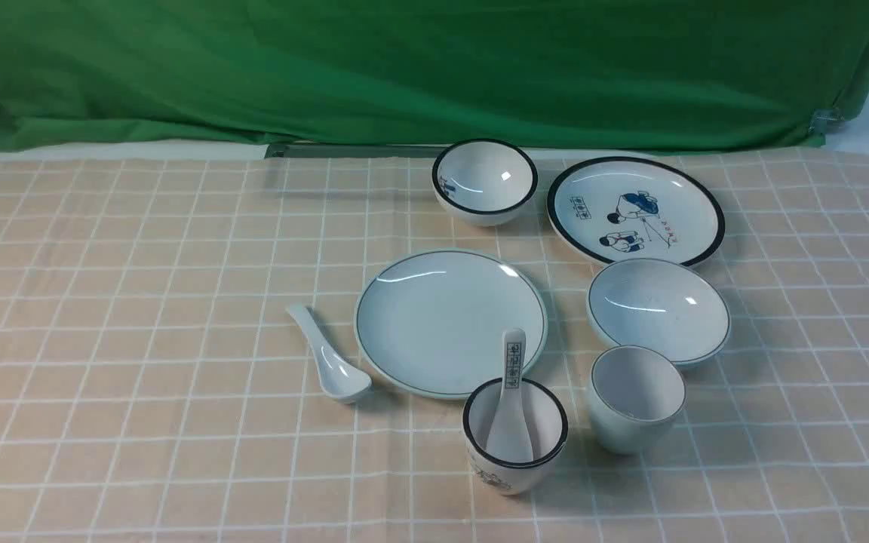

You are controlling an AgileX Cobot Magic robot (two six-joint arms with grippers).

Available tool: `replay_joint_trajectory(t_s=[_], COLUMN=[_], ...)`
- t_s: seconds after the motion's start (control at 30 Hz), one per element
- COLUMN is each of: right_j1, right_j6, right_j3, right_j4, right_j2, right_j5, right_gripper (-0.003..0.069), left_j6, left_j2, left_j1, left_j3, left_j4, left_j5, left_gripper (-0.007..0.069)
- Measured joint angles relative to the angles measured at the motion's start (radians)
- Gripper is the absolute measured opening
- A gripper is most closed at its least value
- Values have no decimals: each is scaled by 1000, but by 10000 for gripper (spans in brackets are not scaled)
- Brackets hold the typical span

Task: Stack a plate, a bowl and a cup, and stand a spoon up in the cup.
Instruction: Use the right arm to grab a blue rice bowl

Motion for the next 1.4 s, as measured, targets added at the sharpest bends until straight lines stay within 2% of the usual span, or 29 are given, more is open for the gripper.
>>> replay_joint_trajectory(t_s=[0.5,0.6,0.7,0.8,0.87,0.97,1.13,1.2,1.27,1.4], right_j1=[0,0,0,0,0,0,0,0,0,0], right_j6=[0,0,0,0,0,0,0,0,0,19], right_j3=[0,0,0,0,0,0,0,0,0,0], right_j4=[0,0,0,0,0,0,0,0,0,17], right_j2=[0,0,0,0,0,0,0,0,0,0], right_j5=[0,0,0,0,0,0,0,0,-1,-63], right_gripper=[240,240,240,240,240,240,240,240,240,240], left_j6=[0,-38,-188,-298,-368,-410,-420,-376,-288,13], left_j2=[0,0,0,0,0,0,93,209,323,651], left_j1=[0,0,0,0,0,0,0,0,0,-34], left_j3=[0,0,0,0,0,-5,-152,-267,-353,-623], left_j4=[0,-40,-242,-362,-403,-392,-234,-188,-185,-302], left_j5=[-7,-54,-166,-268,-373,-415,-261,-158,-47,324], left_gripper=[4,4,4,4,4,4,4,4,4,4])
